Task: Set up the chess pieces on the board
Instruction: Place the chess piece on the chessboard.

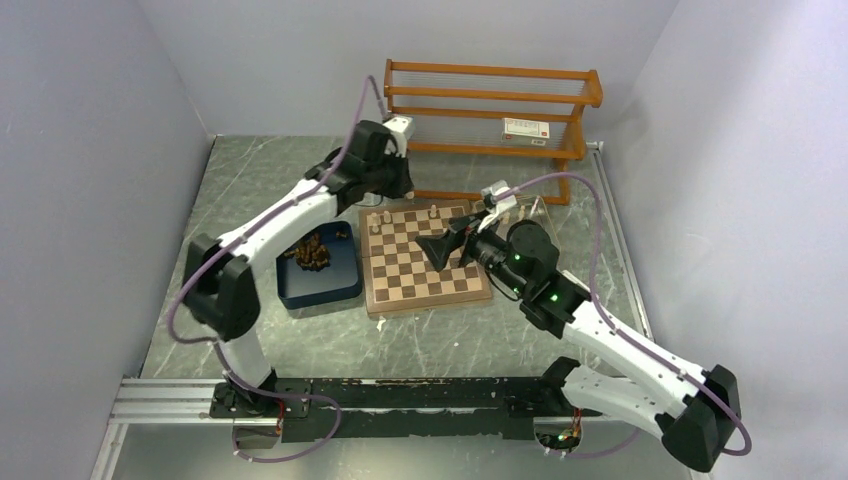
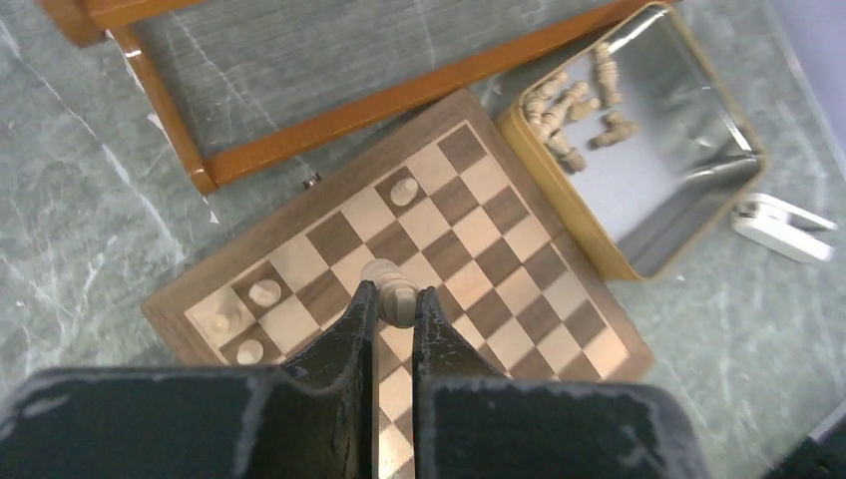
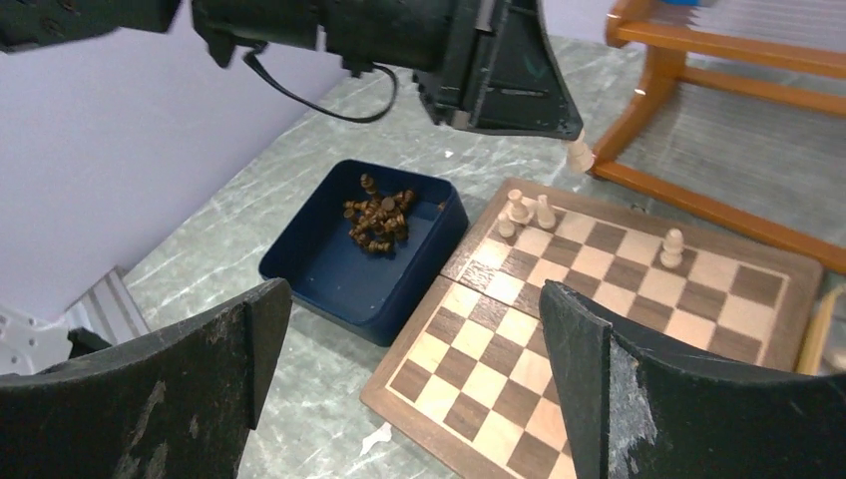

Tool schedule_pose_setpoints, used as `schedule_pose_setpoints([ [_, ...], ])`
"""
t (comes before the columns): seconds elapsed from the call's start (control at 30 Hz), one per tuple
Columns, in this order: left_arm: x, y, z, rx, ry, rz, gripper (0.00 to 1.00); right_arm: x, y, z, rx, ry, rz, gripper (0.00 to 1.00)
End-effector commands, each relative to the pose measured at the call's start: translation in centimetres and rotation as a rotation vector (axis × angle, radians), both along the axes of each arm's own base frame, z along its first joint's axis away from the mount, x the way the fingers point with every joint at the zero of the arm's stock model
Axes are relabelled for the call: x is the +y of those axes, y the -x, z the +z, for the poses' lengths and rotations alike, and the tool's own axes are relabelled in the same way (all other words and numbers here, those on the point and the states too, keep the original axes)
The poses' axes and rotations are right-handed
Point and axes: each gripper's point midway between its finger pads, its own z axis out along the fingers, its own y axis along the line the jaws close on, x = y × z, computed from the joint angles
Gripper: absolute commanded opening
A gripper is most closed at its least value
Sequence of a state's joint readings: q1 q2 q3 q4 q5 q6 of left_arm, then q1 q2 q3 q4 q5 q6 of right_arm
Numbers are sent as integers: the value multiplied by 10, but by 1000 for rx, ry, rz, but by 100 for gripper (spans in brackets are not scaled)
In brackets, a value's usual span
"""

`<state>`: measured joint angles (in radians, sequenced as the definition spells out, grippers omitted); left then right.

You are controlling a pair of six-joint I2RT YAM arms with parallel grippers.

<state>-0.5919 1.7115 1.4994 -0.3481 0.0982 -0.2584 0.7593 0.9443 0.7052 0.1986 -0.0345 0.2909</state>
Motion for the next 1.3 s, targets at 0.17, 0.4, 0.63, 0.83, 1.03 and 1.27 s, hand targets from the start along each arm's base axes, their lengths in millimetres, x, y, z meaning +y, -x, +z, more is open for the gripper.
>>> schedule_pose_setpoints([
  [0.17,-31,-34,-59,-27,-282,67,5,-38,2,-13,67,19,-161,100],
  [0.4,-34,-43,-83,-17,-330,94,5,-45,4,-6,56,19,-181,100],
  [0.63,-32,-42,-94,0,-291,116,5,-45,3,-8,60,32,-183,100],
  [0.83,-26,-41,-105,46,-267,129,5,-44,2,-9,60,38,-184,100],
  [1.03,-18,-41,-114,74,-235,132,5,-43,2,-13,68,38,-180,100],
  [1.27,-18,-43,-122,95,-183,125,5,-41,1,-17,78,50,-178,100],
])
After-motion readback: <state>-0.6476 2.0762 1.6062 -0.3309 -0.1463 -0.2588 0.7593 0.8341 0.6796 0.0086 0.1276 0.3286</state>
